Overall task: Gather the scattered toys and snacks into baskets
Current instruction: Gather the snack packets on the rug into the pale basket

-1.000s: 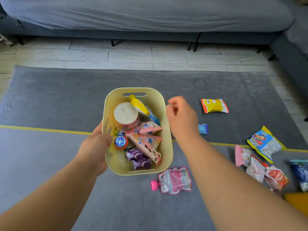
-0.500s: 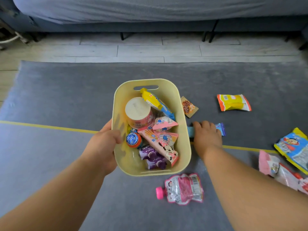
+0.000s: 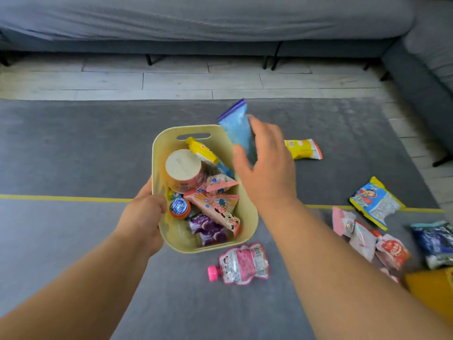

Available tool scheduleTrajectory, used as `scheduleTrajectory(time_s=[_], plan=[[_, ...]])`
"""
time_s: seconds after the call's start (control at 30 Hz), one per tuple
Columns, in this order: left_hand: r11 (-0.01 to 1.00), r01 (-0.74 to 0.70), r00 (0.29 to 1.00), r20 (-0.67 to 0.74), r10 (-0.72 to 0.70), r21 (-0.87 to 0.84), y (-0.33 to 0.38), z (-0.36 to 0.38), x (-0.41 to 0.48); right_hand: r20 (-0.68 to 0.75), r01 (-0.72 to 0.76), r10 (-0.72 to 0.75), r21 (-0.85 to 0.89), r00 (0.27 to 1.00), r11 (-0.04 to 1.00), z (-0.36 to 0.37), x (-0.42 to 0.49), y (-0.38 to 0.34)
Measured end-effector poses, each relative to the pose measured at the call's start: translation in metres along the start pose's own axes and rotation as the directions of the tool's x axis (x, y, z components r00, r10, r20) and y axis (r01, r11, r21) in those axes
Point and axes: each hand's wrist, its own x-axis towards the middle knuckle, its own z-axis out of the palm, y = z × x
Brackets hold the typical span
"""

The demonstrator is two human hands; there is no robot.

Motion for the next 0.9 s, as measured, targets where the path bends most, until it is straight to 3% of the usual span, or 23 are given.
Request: scheduleTrajectory(time_s=[0.1, 0.2, 0.3, 0.4, 0.47, 0.57, 0.63, 0.77, 0.9], plan=[[0.999, -0.025, 0.999, 0.024, 0.026, -0.039, 0.001, 0.001, -0.009, 0.208, 0.098, -0.086, -0.048, 0.974, 0.994, 0.014, -0.026, -0.035], [0.998, -0.033, 0.998, 0.048, 0.036, -0.054, -0.002, -0.004, -0.013, 0.521, 0.150, -0.003, -0.241, 0.854, 0.959, 0.036, -0.054, -0.036], [0.999, -0.021, 0.999, 0.033, 0.021, -0.029, -0.005, -0.012, -0.014, 0.657, 0.148, 0.115, -0.331, 0.745, 0.932, 0.052, -0.073, -0.027], [1.000, -0.006, 1.000, 0.026, 0.007, -0.027, -0.007, -0.019, -0.013, 0.652, 0.110, 0.127, -0.310, 0.747, 0.944, 0.054, -0.076, -0.026], [1.000, 0.000, 1.000, -0.002, 0.000, -0.031, -0.008, -0.025, -0.013, 0.593, 0.073, 0.107, -0.272, 0.798, 0.959, 0.044, -0.070, -0.029], [0.999, 0.000, 1.000, -0.030, -0.001, -0.038, -0.005, -0.032, -0.012, 0.333, -0.102, 0.111, -0.043, 0.936, 0.994, 0.017, -0.057, -0.028], [1.000, -0.004, 0.999, -0.044, 0.003, -0.024, -0.004, -0.036, -0.012, 0.198, -0.155, 0.141, 0.056, 0.970, 0.986, 0.004, -0.054, -0.022], [0.999, -0.009, 0.999, -0.052, 0.010, 0.033, -0.003, -0.045, -0.009, 0.213, -0.344, 0.331, 0.027, 0.919, 0.938, 0.000, -0.077, 0.002], [0.997, 0.007, 0.998, -0.070, -0.002, 0.075, -0.001, -0.056, -0.006, 0.457, -0.353, 0.384, -0.155, 0.802, 0.923, 0.003, -0.131, 0.025]])
